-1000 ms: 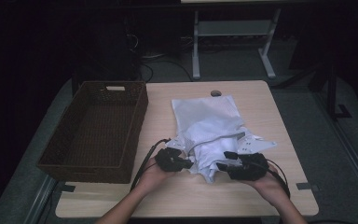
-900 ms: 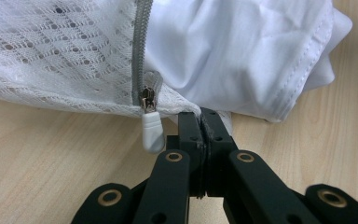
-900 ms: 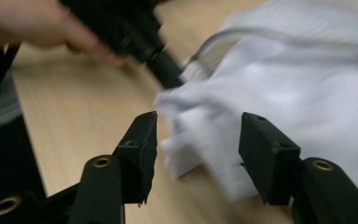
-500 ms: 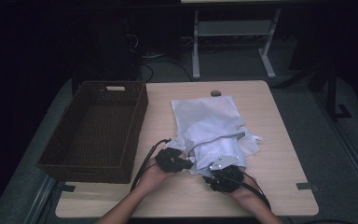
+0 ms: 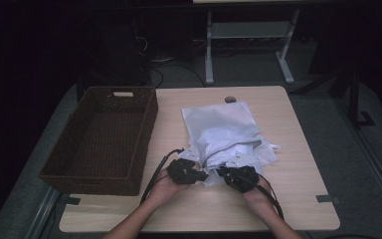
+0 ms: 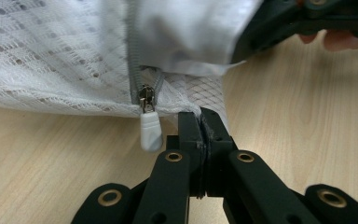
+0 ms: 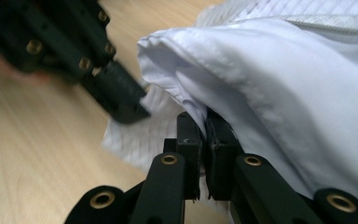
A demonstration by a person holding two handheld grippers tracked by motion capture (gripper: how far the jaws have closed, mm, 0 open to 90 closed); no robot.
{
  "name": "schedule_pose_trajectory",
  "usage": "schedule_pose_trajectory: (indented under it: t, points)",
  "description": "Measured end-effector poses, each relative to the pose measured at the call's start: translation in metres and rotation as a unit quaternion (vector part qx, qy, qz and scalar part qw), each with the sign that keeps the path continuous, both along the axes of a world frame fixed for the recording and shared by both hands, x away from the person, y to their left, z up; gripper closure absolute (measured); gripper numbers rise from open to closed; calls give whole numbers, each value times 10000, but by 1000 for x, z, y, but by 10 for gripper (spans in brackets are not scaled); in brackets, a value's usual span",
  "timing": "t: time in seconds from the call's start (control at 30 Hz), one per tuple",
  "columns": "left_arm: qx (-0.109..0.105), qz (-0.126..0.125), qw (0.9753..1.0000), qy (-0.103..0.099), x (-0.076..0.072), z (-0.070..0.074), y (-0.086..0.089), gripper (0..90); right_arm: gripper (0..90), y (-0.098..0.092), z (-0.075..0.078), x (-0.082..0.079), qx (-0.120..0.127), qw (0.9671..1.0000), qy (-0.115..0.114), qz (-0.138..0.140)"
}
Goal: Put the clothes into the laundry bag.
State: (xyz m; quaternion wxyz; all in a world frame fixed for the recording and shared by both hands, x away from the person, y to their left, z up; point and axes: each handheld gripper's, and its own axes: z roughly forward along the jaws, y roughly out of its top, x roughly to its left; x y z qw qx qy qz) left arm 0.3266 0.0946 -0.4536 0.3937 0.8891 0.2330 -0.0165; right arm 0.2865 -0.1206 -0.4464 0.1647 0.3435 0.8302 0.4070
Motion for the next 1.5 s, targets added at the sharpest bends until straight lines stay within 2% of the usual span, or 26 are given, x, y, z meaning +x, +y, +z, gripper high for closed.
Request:
schedule_pose_trajectory:
  t: [0.2, 0.4, 0.7, 0.97, 1.13, 1.3, 1.5]
  points:
    - [-88, 16, 10000, 27, 1, 1, 0, 888, 855, 8, 0, 10, -37, 9999, -50, -109]
    - [-155, 28, 9999, -27, 1, 4, -2, 889, 855, 13, 0, 21, -32, 9997, -69, -238]
    - [-194, -21, 9998, -43, 0, 4, -2, 893, 856, 17, -5, 37, 28, 9994, 13, -352]
    - [-210, -214, 9995, -66, -1, 4, -4, 893, 857, 27, -13, 57, 32, 9988, 108, -483]
    - [-139, -345, 9993, -91, -2, 3, -7, 893, 857, 37, -18, 68, 38, 9986, 132, -511]
    - [-95, -285, 9995, -55, -1, 1, -5, 892, 842, 39, -21, 72, 12, 9989, 188, -441]
    - [-58, -150, 9999, -64, 0, 2, -2, 891, 718, 31, -15, 63, -15, 9991, 404, -83]
